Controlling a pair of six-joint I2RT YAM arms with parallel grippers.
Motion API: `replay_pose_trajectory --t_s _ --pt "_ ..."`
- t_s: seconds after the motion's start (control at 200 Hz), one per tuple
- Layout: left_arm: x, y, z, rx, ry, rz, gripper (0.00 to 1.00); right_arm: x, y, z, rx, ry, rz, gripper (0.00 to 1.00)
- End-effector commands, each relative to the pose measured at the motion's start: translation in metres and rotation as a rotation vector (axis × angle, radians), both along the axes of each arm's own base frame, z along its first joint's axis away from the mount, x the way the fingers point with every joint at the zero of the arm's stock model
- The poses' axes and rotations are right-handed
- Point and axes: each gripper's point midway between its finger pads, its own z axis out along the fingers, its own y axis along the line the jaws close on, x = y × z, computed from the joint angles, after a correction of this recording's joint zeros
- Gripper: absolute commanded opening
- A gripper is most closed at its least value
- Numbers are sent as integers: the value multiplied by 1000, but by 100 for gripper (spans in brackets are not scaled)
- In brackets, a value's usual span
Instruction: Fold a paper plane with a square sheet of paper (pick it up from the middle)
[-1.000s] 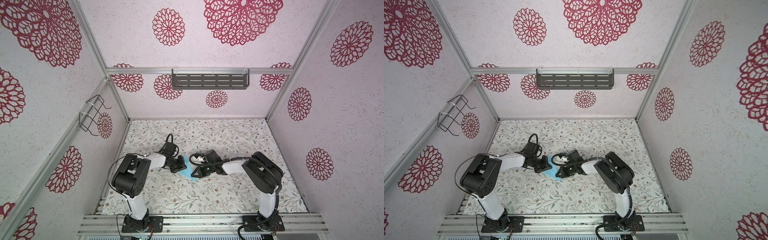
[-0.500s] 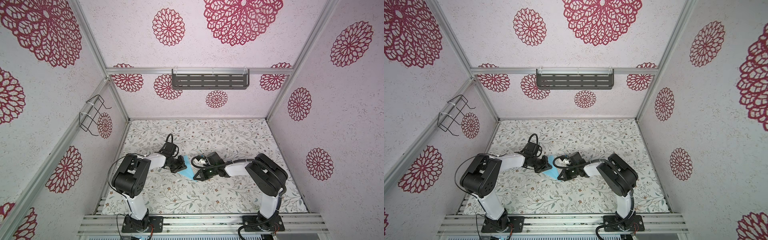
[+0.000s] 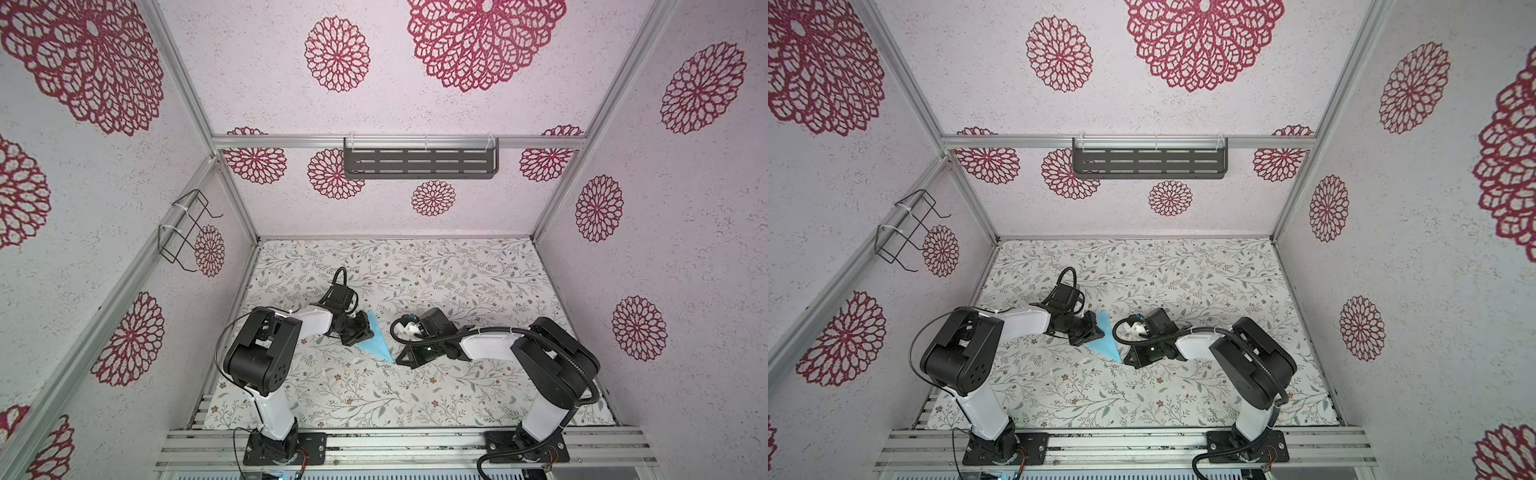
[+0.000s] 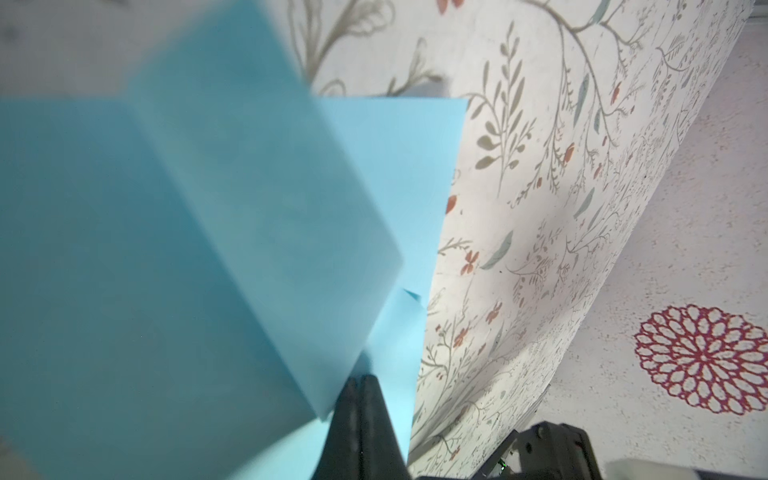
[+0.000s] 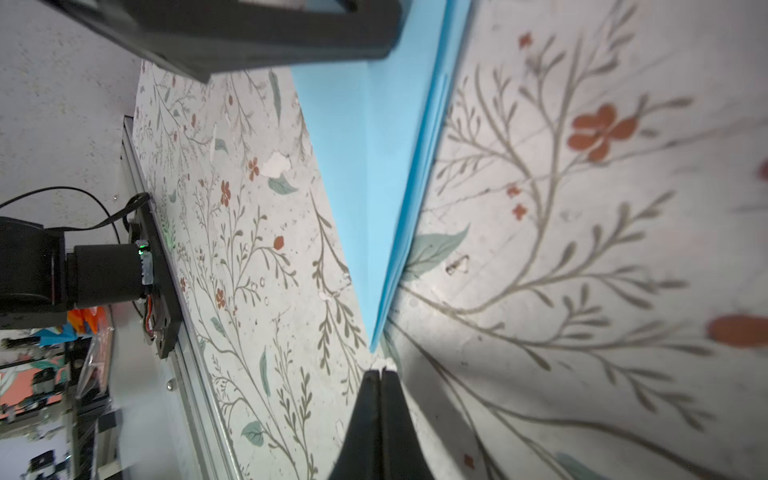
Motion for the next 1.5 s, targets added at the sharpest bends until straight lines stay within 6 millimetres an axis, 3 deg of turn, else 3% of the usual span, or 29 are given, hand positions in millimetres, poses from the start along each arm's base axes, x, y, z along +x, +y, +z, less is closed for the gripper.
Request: replay_pose_trajectory --t_s 0.0,0.17,0.355,0.59,0.896,1.491 --pt "-40 45 -49 245 174 51 2 30 20 34 75 -143 -23 1" --pt "-38 40 -44 227 164 45 2 45 46 32 109 -124 -21 1" --pt "-35 34 -39 195 152 37 3 46 58 19 103 -84 -7 1" --pt "-18 14 -17 88 46 -33 7 39 45 -13 20 -20 -27 0" --pt "4 -1 33 -4 -150 -83 14 27 24 -41 -76 64 -74 0" --pt "6 18 3 64 -175 -102 7 28 20 -45 -100 81 -85 0"
